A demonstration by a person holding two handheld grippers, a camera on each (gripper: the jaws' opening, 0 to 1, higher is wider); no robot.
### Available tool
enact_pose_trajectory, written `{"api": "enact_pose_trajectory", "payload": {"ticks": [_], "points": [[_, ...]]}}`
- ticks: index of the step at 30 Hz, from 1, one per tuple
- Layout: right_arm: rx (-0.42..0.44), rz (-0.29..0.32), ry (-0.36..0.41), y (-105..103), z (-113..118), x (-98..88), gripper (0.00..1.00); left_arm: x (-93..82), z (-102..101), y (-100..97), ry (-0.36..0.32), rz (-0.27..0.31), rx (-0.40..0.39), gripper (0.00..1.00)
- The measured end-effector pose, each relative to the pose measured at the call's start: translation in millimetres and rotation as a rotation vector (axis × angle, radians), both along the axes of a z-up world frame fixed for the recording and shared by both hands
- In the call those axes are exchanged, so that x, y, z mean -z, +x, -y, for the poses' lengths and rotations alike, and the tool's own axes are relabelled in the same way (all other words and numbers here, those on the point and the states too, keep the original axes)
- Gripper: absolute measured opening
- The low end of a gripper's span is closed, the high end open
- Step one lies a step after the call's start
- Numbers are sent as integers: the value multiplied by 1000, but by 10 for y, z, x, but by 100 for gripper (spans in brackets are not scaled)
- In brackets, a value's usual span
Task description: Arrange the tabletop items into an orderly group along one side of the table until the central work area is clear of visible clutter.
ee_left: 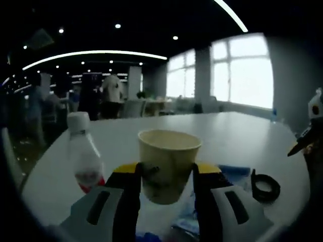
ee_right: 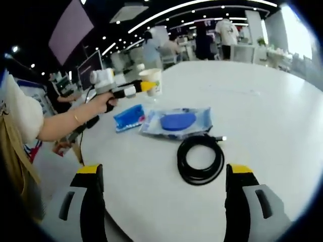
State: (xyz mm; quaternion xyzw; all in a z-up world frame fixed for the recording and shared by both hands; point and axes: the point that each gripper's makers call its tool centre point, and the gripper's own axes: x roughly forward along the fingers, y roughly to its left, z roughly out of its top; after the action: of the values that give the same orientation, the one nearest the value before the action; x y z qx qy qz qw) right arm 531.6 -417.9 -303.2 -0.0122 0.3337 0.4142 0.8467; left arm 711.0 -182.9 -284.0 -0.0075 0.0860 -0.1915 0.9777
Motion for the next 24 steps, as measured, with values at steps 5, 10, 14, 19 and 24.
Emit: {"api": "enact_pose_trajectory", "payload": {"ticks": [5, 10, 14, 19, 24], "points": [[15, -17, -3, -3, 44, 76, 99, 101, -48, 108, -14, -2, -32, 39], [32, -33, -7, -2, 106, 131, 98, 268, -59, 222, 9, -27, -57, 39], [40, -37, -7, 9, 126, 151, 98, 357, -56, 308, 14, -34, -74, 39], [38, -45, -9, 12, 130, 178, 98, 426, -76, 397, -10, -43, -98, 39], [39, -50, -14, 12, 137, 200, 98, 479, -127, 472, -23, -52, -120, 39]]}}
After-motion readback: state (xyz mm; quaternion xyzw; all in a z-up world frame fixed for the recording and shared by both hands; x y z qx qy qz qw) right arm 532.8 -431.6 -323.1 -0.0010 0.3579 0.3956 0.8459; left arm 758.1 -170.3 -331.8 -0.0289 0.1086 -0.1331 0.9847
